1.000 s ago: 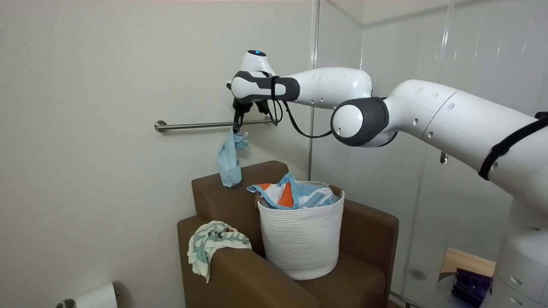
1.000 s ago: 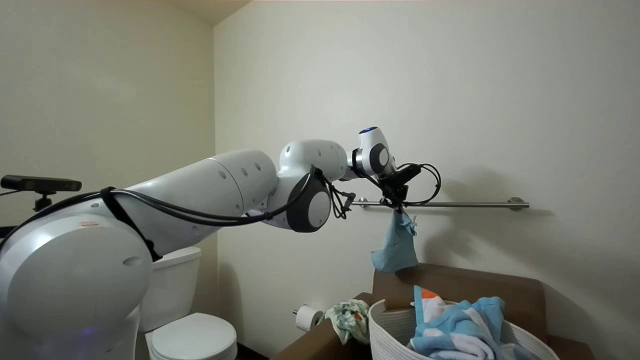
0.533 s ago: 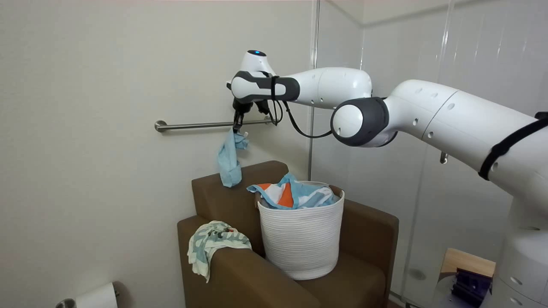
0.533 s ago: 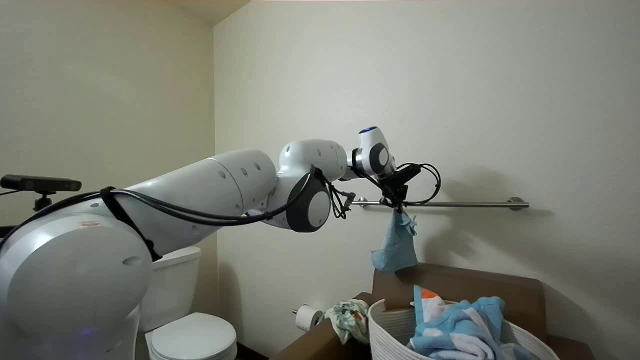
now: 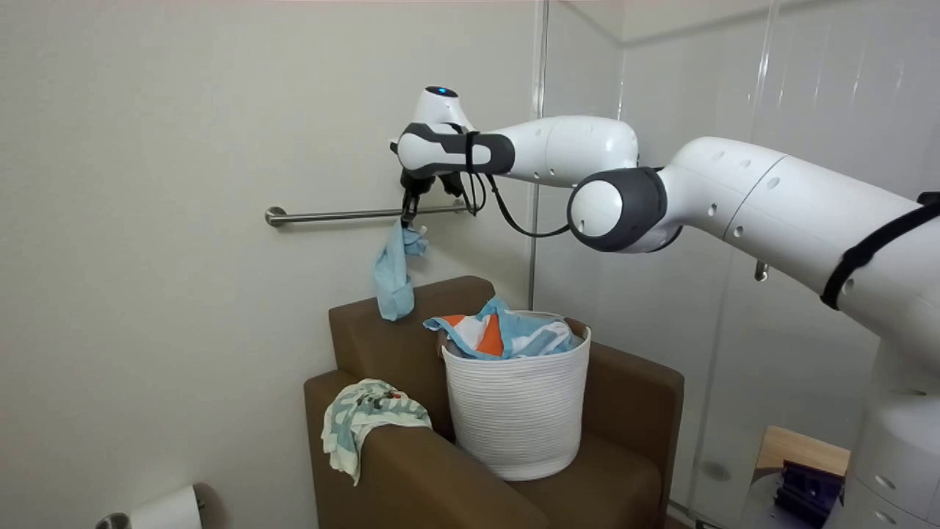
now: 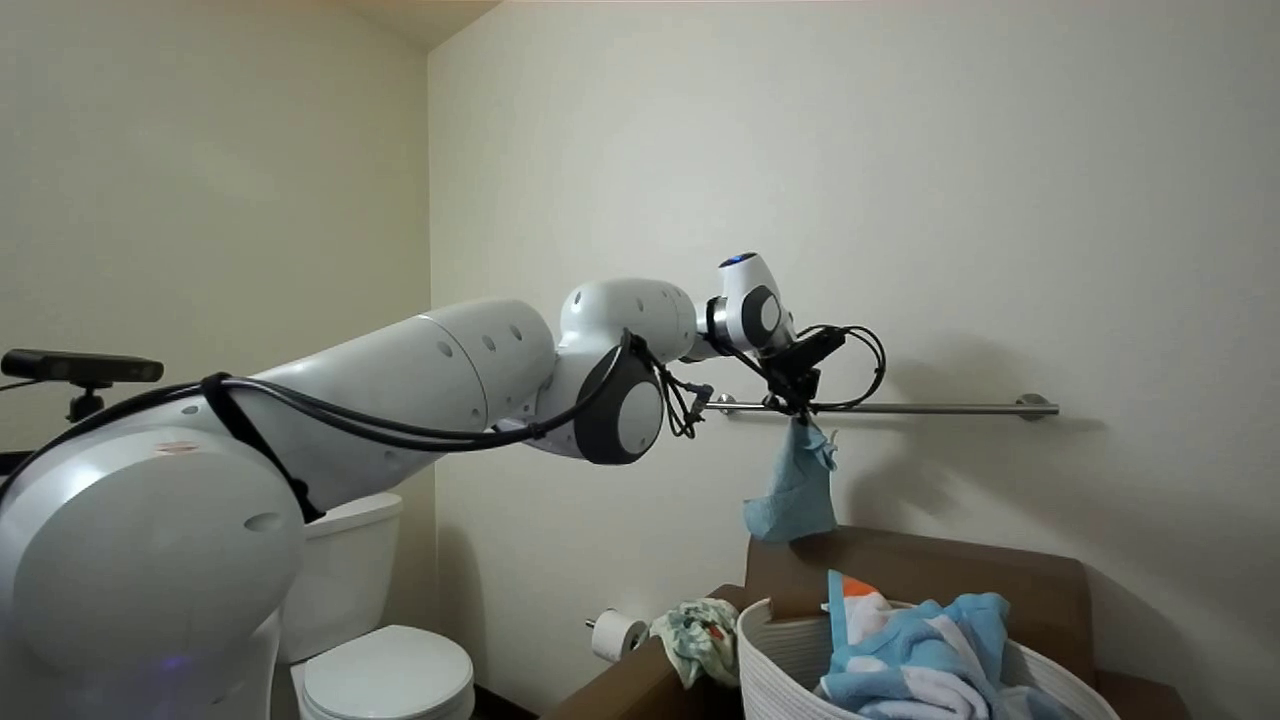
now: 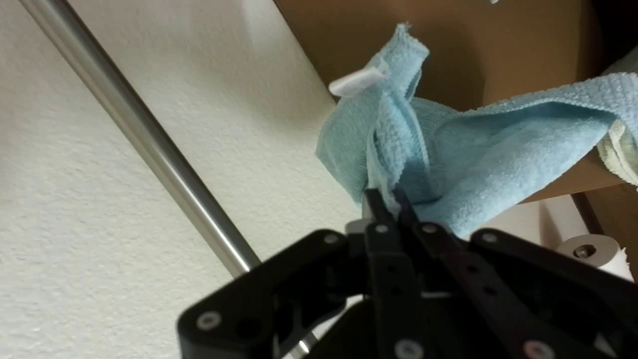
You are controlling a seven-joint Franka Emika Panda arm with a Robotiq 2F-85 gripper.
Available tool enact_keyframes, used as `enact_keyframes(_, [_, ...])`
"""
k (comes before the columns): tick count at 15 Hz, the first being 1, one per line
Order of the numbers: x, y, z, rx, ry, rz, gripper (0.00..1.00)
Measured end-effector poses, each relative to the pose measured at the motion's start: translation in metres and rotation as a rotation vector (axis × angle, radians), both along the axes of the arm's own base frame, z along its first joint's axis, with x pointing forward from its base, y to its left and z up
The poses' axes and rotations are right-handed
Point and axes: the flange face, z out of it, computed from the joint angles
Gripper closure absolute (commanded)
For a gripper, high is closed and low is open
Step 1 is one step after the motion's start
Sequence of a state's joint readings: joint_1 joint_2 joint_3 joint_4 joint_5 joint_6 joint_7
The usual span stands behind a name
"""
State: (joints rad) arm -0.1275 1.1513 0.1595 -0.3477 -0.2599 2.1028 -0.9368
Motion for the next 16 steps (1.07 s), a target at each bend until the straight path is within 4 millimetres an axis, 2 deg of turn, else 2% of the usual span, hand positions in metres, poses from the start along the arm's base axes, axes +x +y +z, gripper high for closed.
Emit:
enact_keyframes(4, [0.000,-0.022,0.004,-0.009,-0.049,-0.024,0.98])
enact_keyframes(7, [0.001,-0.038,0.000,-0.014,-0.091,-0.040,0.98])
enact_keyframes(16, [0.006,-0.055,-0.041,-0.066,-0.080,-0.071,0.98])
